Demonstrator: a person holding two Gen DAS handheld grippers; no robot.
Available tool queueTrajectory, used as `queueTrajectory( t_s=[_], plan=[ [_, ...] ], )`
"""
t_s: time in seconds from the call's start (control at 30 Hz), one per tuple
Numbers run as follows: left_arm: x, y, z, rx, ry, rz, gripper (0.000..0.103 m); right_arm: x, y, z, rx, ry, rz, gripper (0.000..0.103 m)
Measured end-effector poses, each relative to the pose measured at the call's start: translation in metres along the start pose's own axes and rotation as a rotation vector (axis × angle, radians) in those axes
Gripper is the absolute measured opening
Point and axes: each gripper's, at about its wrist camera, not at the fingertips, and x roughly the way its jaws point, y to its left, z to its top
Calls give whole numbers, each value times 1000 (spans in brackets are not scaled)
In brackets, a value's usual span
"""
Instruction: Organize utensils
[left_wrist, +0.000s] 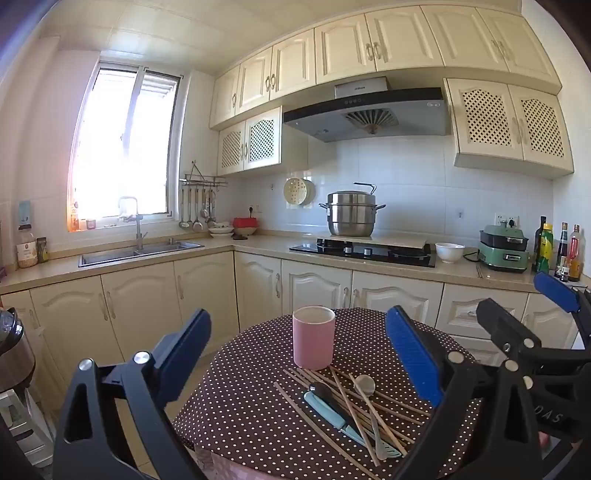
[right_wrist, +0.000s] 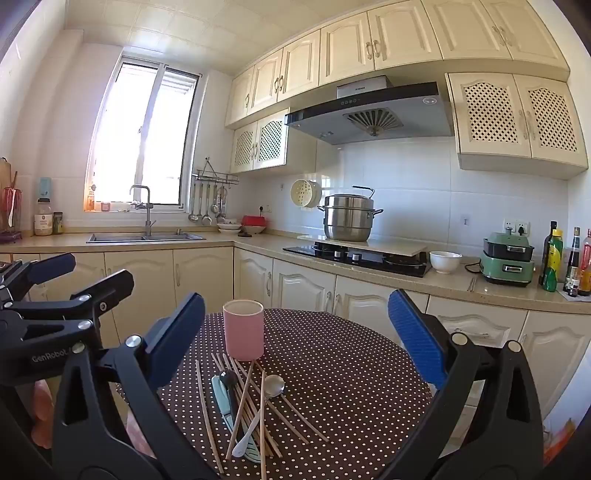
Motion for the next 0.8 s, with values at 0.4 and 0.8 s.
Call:
queueTrajectory(
  t_s=[0.4, 0.8],
  plan=[
    [0, -1, 0, 6, 0, 0, 94, 1, -3, -6, 0, 1, 1, 97],
    [1, -1, 0, 9, 0, 0, 94, 1, -3, -5, -1, 3, 2, 97]
  ],
)
